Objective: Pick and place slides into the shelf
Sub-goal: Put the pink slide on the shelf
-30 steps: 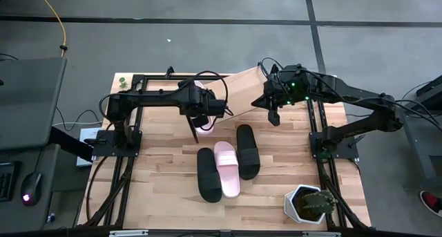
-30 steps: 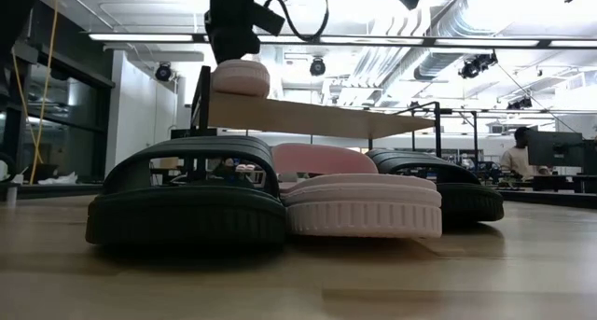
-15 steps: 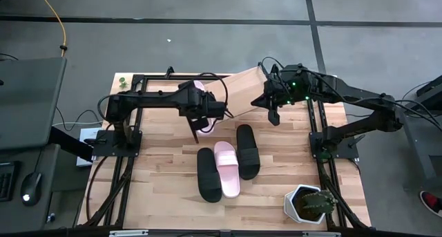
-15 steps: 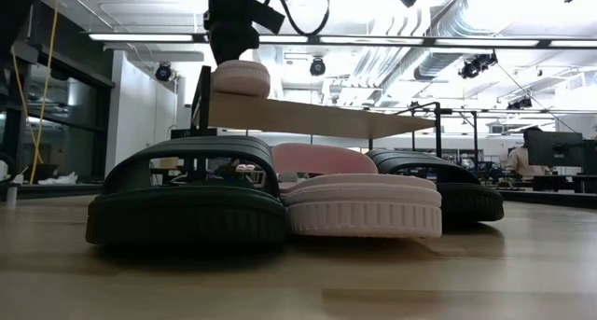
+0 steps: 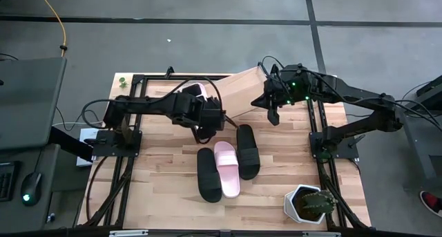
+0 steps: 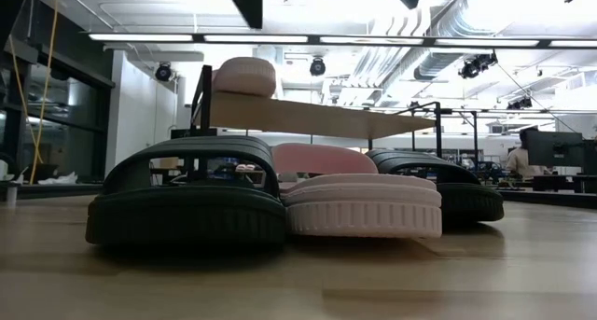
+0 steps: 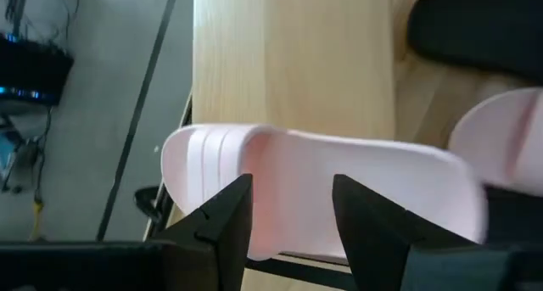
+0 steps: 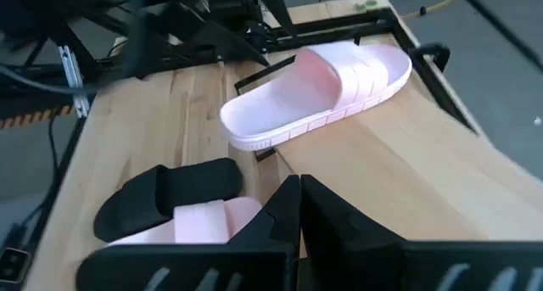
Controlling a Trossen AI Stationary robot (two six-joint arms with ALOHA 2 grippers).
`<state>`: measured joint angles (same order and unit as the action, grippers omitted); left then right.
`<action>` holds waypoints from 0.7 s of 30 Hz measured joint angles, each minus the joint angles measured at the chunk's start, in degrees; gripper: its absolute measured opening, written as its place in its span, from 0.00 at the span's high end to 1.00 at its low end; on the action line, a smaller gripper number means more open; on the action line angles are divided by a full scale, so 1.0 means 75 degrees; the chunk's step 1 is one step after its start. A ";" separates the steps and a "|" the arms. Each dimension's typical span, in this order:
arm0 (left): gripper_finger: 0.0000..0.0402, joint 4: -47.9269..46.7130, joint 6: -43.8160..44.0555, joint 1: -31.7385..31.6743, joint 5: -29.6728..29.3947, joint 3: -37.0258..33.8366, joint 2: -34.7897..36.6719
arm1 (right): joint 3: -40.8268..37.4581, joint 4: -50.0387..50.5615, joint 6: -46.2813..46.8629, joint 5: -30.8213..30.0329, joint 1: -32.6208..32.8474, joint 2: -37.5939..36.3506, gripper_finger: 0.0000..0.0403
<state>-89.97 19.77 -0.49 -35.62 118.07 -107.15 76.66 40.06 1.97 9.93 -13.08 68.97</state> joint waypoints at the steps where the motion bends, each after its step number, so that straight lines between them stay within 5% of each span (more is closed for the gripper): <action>1: 0.62 0.0001 0.0003 0.0086 -0.0001 0.0078 0.0003 | 0.0000 0.0011 0.0092 0.0081 0.0000 0.0003 1.00; 9: 0.62 -0.0001 0.0003 0.0760 0.0253 0.0336 0.0003 | 0.0000 0.0009 0.0085 0.0965 0.0665 0.0009 1.00; 21: 0.62 -0.0001 0.0006 0.1554 0.0290 0.1004 0.0003 | 0.0000 -0.0234 0.0090 0.0531 0.2625 0.0612 1.00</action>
<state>-89.98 19.81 11.17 -33.44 125.60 -107.13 76.66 38.31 2.64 13.91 6.60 73.56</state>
